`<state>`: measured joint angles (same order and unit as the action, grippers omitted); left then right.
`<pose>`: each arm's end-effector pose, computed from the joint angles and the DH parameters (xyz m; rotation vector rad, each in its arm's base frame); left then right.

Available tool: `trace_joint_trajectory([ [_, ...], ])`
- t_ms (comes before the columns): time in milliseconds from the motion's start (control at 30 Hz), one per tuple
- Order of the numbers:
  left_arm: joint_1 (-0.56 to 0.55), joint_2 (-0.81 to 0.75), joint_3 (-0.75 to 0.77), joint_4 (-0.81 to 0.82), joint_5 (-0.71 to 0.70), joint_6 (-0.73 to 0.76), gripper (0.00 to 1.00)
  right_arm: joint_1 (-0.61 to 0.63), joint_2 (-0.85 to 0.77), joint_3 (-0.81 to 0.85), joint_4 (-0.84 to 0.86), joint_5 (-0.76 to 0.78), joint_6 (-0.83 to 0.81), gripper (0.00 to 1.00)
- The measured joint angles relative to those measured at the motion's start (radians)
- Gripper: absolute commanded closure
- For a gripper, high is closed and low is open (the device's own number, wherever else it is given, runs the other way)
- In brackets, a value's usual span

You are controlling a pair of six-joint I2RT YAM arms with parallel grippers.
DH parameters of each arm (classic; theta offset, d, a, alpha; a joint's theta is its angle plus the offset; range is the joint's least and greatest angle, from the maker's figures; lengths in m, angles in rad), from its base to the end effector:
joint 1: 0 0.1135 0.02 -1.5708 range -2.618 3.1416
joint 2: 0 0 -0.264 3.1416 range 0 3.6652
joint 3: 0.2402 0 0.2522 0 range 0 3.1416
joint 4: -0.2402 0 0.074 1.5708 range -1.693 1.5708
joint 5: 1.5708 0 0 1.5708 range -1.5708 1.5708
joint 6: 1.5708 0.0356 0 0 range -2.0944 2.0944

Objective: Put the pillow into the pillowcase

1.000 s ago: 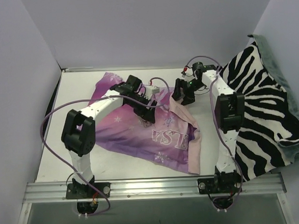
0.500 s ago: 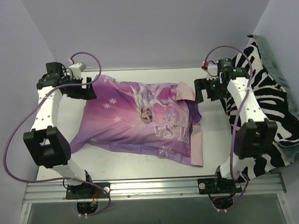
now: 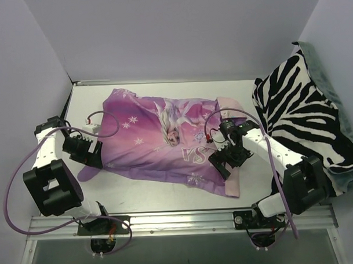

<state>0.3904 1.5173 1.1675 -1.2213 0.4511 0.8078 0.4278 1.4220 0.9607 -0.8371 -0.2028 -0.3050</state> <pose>0.2431 0.0833 0.2435 0.5880 2.7768 -0.5381 0.2302 0.1128 0.2144 -1.0640 2.6614 0.3152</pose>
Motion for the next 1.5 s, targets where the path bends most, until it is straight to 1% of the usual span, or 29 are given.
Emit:
trace_joint_trajectory([
  [133,-0.010,-0.023,-0.101,0.055,-0.044,0.029,0.03,0.091,0.044,-0.027,0.034,0.040,0.006,0.00],
  [267,-0.011,0.010,-0.129,0.141,-0.096,0.035,0.03,0.182,0.126,-0.042,0.098,0.086,0.016,0.00],
  [333,-0.011,0.032,-0.129,0.177,-0.105,0.035,0.05,0.222,0.161,-0.057,0.124,0.108,0.021,0.09],
  [367,-0.011,0.038,-0.130,0.191,-0.105,0.035,0.09,0.242,0.174,-0.067,0.140,0.124,0.026,0.14],
  [400,-0.011,0.041,-0.130,0.201,-0.105,0.035,0.14,0.258,0.183,-0.077,0.156,0.147,0.029,0.32],
  [467,-0.011,0.041,-0.139,0.222,-0.102,0.037,0.25,0.278,0.191,-0.100,0.193,0.182,0.030,0.58],
  [500,-0.011,0.041,-0.147,0.230,-0.101,0.038,0.42,0.282,0.190,-0.116,0.217,0.200,0.032,0.91],
  [533,-0.011,0.041,-0.156,0.235,-0.100,0.034,0.51,0.286,0.188,-0.124,0.223,0.210,0.028,1.00],
  [567,-0.011,0.041,-0.164,0.237,-0.100,0.038,0.61,0.288,0.182,-0.135,0.234,0.221,0.029,1.00],
  [600,-0.010,0.041,-0.171,0.237,-0.097,0.038,0.80,0.287,0.170,-0.145,0.244,0.233,0.029,1.00],
  [633,-0.009,0.041,-0.174,0.237,-0.093,0.034,0.90,0.286,0.153,-0.158,0.254,0.241,0.026,1.00],
  [667,-0.007,0.041,-0.174,0.237,-0.083,0.035,0.96,0.280,0.132,-0.173,0.265,0.248,0.021,1.00],
  [700,-0.003,0.039,-0.174,0.237,-0.070,0.034,1.00,0.270,0.109,-0.187,0.275,0.248,0.013,1.00],
  [800,0.016,0.022,-0.161,0.226,-0.022,0.018,1.00,0.197,0.002,-0.194,0.260,0.223,-0.028,1.00],
  [867,0.030,-0.006,-0.124,0.207,0.020,-0.006,1.00,0.097,-0.104,-0.148,0.219,0.164,-0.076,1.00],
  [933,0.035,-0.036,-0.050,0.182,0.073,-0.043,1.00,-0.005,-0.185,-0.064,0.196,0.087,-0.118,1.00],
  [1033,0.035,-0.080,0.093,0.166,0.159,-0.109,1.00,-0.091,-0.259,0.098,0.174,0.008,-0.174,1.00],
  [1133,0.046,-0.126,0.239,0.197,0.223,-0.214,1.00,-0.137,-0.262,0.310,0.134,-0.047,-0.201,1.00],
  [1200,0.065,-0.164,0.294,0.227,0.269,-0.286,1.00,-0.181,-0.258,0.444,0.107,-0.084,-0.201,1.00],
  [1300,0.133,-0.254,0.360,0.258,0.354,-0.432,1.00,-0.240,-0.256,0.636,0.076,-0.143,-0.192,1.00],
  [1367,0.192,-0.321,0.399,0.280,0.391,-0.520,1.00,-0.249,-0.260,0.748,0.054,-0.169,-0.180,1.00],
  [1433,0.244,-0.388,0.443,0.315,0.409,-0.591,1.00,-0.250,-0.270,0.855,0.031,-0.190,-0.166,1.00],
  [1500,0.268,-0.445,0.479,0.374,0.403,-0.641,1.00,-0.252,-0.290,0.917,0.009,-0.188,-0.158,1.00],
])
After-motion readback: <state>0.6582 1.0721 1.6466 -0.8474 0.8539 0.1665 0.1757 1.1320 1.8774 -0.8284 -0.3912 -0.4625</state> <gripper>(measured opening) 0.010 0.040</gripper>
